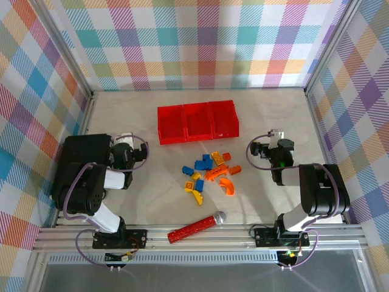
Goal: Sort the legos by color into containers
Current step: Rotate the container at the top-center of the table.
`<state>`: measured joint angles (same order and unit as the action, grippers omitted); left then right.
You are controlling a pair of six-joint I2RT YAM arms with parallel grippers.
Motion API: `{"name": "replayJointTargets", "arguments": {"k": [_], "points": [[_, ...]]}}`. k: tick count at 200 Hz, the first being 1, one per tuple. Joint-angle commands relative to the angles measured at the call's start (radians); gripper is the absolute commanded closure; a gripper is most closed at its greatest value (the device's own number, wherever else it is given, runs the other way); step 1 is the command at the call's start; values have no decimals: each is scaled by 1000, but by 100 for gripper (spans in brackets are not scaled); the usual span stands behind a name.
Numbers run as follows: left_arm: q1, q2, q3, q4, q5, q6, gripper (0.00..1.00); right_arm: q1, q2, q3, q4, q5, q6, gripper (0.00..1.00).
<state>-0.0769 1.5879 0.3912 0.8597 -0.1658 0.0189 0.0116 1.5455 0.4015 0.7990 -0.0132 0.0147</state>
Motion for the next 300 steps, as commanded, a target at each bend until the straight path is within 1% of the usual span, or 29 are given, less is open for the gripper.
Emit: {"name": "replayJointTargets", "arguments": {"k": [1,204,213,220,229,233,242,243,245,251,268,280,290,300], "points": [[-2,-9,17,6,5,-1,0,-7,-10,17,14,-21,-9,1],[-2,-9,18,4,6,-1,0,-12,-10,20,11,-28,-5,1],[-1,-13,15,8,9,2,0,-8,-17,12,23,24,8,1],[-9,-37,31,-40,11,11,0,-7,-37,7,17,82,34,1],[-30,-86,67,-150,-12,27,0,-7,-99,20,-62,130,53,1],[-37,-108,92,-207,-34,31,0,-7,-127,39,-143,148,63,1],[-59,-152,143,-322,-80,37,0,-10,-177,129,-385,186,106,1],[-61,-157,148,-333,-84,38,0,-10,-177,129,-385,186,106,1],[-64,-165,158,-354,-90,38,0,-10,-188,159,-448,194,122,1],[-74,-187,191,-409,-111,32,0,-10,-198,214,-550,194,139,1],[-77,-234,308,-597,-99,-63,0,-10,-177,353,-756,87,158,1],[-77,-230,412,-751,-75,-109,0,-10,-139,449,-873,21,193,1],[-78,-215,482,-841,-50,-127,0,-10,-77,558,-988,-51,219,1],[-80,-207,524,-904,-16,-148,0,-10,-20,646,-1046,-118,248,0]]}}
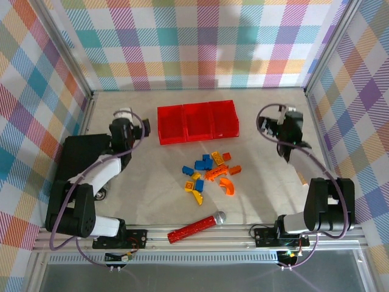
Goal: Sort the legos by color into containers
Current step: Rotate the container at the top-center of the table.
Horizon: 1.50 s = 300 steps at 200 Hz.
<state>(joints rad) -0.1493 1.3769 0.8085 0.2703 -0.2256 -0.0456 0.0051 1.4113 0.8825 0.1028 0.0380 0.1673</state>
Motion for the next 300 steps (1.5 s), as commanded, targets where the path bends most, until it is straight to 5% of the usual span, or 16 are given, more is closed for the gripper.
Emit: {"name": "replayJointTargets", "arguments": {"k": [1,56,129,213,300], "points": [[-8,4,110,-320,47,-85,0,-4,120,174,-355,-175,99,0],[-23,-93,57,-450,86,-183,0,27,450,610,-546,-380,121,9],[-35,-315,-136,-475,140,-311,0,186,716,988,-800,-181,-103,17],[-54,-444,-209,-529,173,-366,0,219,859,1154,-922,-28,-174,29],[-81,-449,-221,-538,180,-379,0,230,887,1170,-939,-17,-229,63]]}}
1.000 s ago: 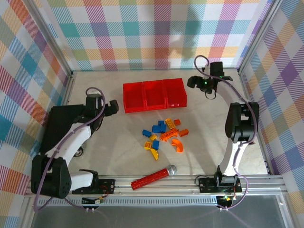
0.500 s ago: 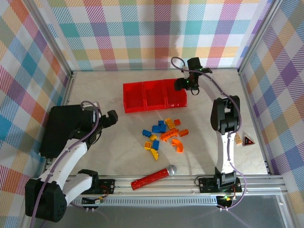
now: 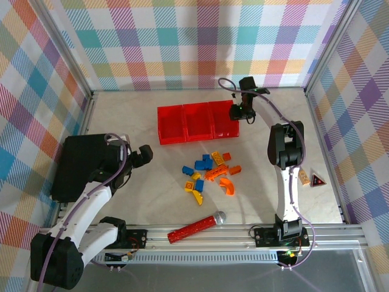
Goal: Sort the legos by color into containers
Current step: Rotate the container at the top-center of the table.
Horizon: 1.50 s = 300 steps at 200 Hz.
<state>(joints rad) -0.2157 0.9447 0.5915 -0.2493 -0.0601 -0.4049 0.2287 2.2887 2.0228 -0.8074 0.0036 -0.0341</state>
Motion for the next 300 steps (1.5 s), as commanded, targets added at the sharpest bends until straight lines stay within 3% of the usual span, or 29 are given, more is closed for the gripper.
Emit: {"name": "replayJointTargets", "arguments": {"k": [1,43,115,149,246,265,300], "points": [[-14,-18,-4,-18,15,-20,0,6,8,28,-29,18,-27,63],[-31,-20,-4,-21,17,-23,0,12,-34,-56,-1,52,-40,72],[-59,-36,-1,-55,6,-26,0,15,-173,-274,75,134,-12,77],[-80,-30,-5,-43,-8,-32,0,17,-242,-376,107,147,32,82],[-148,22,0,4,-47,-39,0,19,-393,-658,270,233,244,84],[-163,26,8,-3,-59,-36,0,18,-414,-687,288,251,260,80],[-188,25,20,-16,-82,-30,0,18,-450,-699,237,275,279,59]]}}
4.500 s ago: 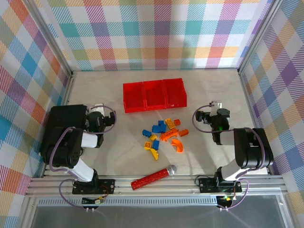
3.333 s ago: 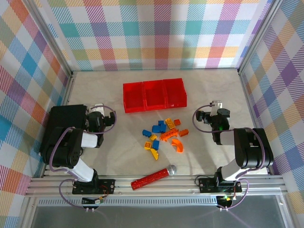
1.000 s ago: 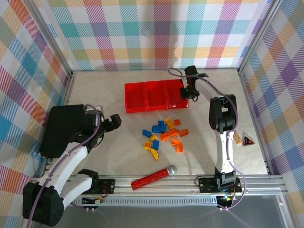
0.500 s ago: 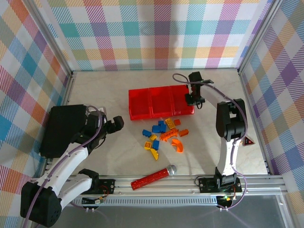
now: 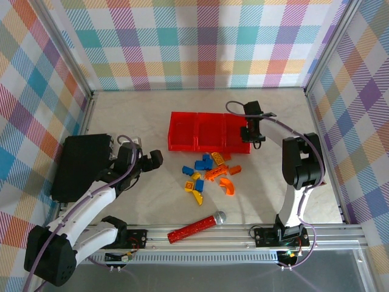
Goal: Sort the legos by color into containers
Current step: Rotate the container at the top-center of the table, then pick up the lego from the center of the table.
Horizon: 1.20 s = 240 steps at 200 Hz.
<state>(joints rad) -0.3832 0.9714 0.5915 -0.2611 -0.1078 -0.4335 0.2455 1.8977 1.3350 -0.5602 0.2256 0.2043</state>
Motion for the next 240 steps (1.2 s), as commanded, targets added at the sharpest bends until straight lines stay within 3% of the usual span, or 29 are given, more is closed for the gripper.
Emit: {"name": "replayJointTargets", "arguments": {"k": [1,58,80,126,154,179,240], "points": [[-21,-2,20,-4,-34,0,0,2,-60,-11,-13,53,42,58],[-44,-3,44,-43,-70,36,0,1,-152,-15,-160,63,139,30],[-46,-11,46,-60,-72,50,0,1,-220,-56,-185,-21,204,24],[-48,-62,13,-79,-73,65,0,39,-393,-261,-178,-215,553,23],[-47,-86,0,-73,-73,86,0,161,-519,-405,-121,-119,805,22],[-48,-84,-7,-55,-65,105,0,236,-527,-454,-100,-65,967,22],[-48,-87,-5,-57,-51,124,0,291,-505,-489,-58,33,1125,26]]}}
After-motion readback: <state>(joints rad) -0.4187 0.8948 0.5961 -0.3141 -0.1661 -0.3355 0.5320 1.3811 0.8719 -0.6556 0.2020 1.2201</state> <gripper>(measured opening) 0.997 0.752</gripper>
